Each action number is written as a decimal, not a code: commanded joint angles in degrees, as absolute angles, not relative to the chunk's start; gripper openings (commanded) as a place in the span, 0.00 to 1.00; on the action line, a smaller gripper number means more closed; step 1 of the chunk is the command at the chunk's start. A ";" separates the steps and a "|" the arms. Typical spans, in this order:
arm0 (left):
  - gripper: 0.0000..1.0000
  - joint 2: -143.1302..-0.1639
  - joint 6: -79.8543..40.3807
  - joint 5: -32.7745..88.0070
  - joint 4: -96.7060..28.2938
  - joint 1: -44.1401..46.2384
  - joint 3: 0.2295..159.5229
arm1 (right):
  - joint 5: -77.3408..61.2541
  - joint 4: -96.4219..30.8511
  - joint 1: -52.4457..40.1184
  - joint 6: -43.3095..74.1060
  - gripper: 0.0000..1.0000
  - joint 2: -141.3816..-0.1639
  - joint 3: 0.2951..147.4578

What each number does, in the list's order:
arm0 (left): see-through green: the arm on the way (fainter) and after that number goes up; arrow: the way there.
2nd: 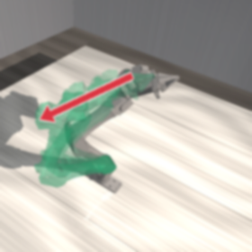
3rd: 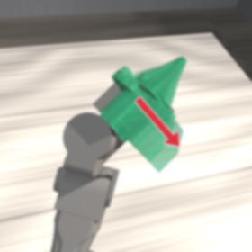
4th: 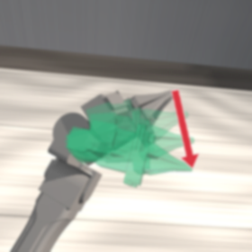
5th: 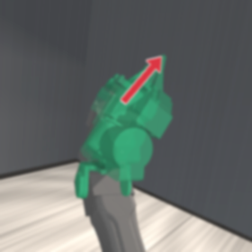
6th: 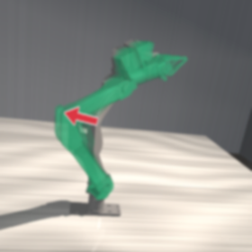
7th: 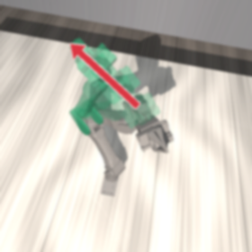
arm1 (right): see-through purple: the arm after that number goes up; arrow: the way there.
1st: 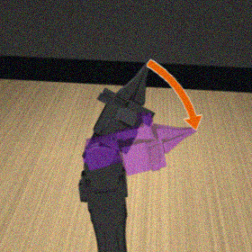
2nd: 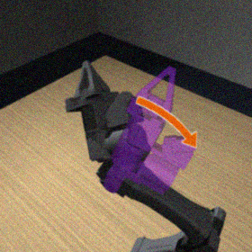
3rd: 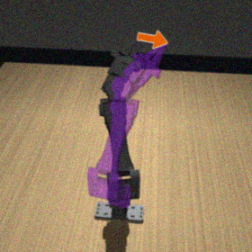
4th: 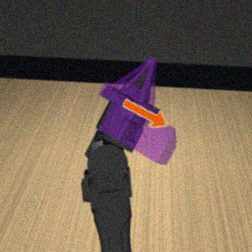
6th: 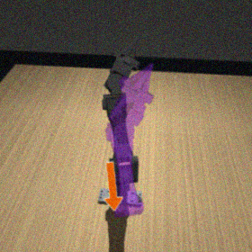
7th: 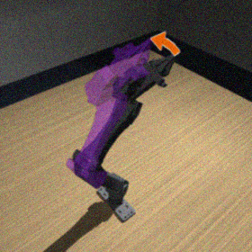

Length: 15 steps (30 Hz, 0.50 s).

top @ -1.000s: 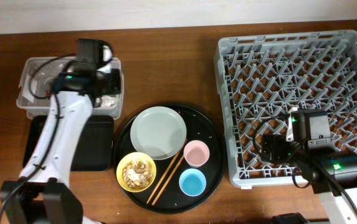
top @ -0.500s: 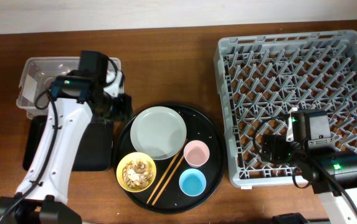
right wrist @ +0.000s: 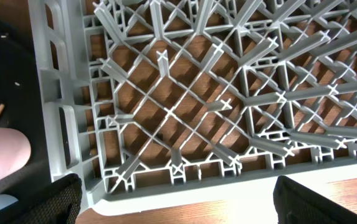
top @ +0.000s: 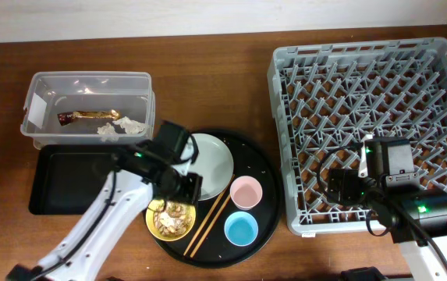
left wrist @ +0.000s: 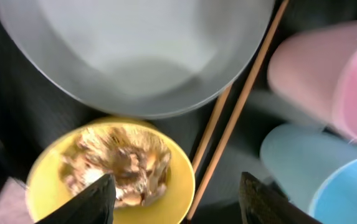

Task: Sort waste into correct bins and load items into the dishwasher rack
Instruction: 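Grasp yellow bowl with left gripper and tip shells onto black tray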

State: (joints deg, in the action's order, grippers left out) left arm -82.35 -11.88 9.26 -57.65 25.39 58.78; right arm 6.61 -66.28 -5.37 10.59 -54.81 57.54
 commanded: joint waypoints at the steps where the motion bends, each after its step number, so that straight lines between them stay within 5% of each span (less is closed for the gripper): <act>1: 0.62 -84.44 -13.28 11.27 -52.84 27.66 52.77 | 7.11 -66.46 -5.61 11.25 0.99 -54.54 58.52; 10: 0.61 -89.84 -13.50 12.69 -49.87 31.88 50.48 | 7.09 -66.48 -5.61 11.25 0.99 -54.54 58.52; 15: 0.30 -91.55 -13.69 11.49 -49.50 32.75 49.58 | 7.09 -66.52 -5.61 11.25 0.99 -54.54 58.52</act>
